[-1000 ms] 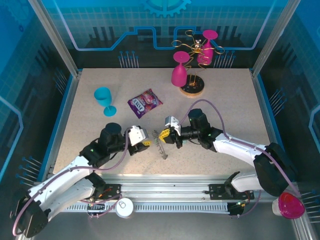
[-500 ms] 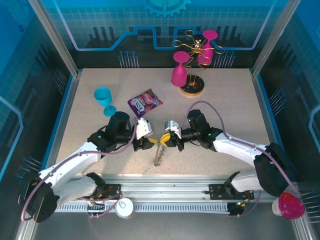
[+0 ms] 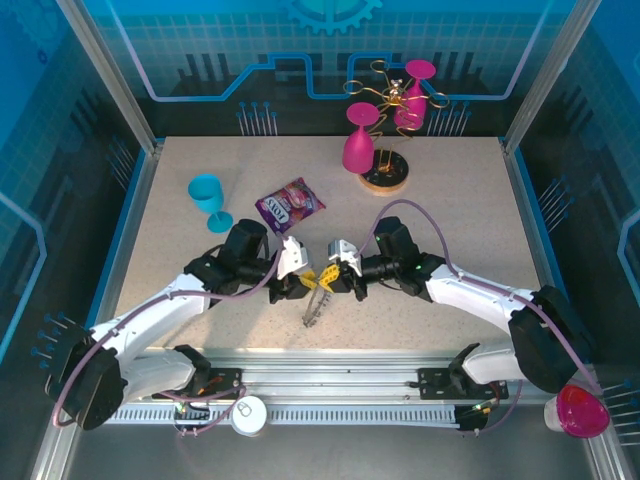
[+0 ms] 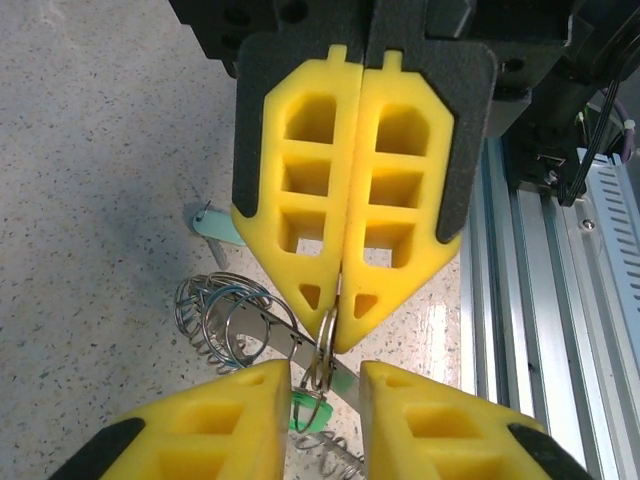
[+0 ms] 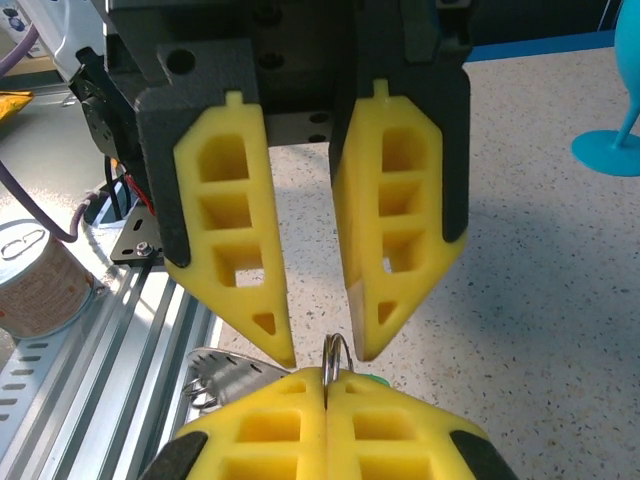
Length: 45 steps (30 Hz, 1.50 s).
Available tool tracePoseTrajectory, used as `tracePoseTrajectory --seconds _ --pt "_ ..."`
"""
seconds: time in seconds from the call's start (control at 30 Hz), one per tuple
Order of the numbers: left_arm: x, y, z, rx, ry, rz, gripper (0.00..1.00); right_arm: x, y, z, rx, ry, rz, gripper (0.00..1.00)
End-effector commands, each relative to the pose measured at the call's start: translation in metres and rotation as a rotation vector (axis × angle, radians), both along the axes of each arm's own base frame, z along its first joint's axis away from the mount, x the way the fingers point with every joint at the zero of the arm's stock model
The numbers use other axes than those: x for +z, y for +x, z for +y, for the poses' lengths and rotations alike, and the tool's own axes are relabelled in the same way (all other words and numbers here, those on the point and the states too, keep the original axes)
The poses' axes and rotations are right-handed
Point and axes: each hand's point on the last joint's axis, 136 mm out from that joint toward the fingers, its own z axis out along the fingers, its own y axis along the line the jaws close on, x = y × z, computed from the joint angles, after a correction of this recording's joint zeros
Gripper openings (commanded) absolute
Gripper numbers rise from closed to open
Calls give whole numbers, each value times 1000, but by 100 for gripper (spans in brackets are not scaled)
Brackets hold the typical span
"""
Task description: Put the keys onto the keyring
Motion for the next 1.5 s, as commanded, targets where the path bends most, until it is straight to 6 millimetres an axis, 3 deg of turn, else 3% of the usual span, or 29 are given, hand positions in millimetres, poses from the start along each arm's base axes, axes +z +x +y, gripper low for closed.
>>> tracePoseTrajectory --seconds 0.0,0.17,0.27,0.43,0.57,0.67,0.9,1.3,1.47 --pt "15 1 -5 -49 -35 -31 22 14 -4 7 49 32 -36 0" --pt "15 -1 -7 -65 -38 -22 13 16 -4 9 59 33 -37 0" --pt "15 -4 -7 -78 -42 -20 2 16 -5 11 64 31 -34 0" --pt "12 -6 -5 -74 -37 -24 0 11 -2 8 39 16 -35 0" --pt "11 -3 -3 -46 -39 -45 0 4 0 3 12 -8 -37 22" --pt "10 -1 -1 -33 -39 -63 0 -5 0 -2 -12 -41 -47 28" --pt "5 -2 0 -26 -33 -63 0 -11 0 -6 -21 -63 -52 18" --pt "4 -1 0 -20 -29 -47 0 -1 -2 4 26 -11 -44 0" --pt "2 0 -1 -26 -12 -22 12 -1 -4 9 50 -15 -40 0"
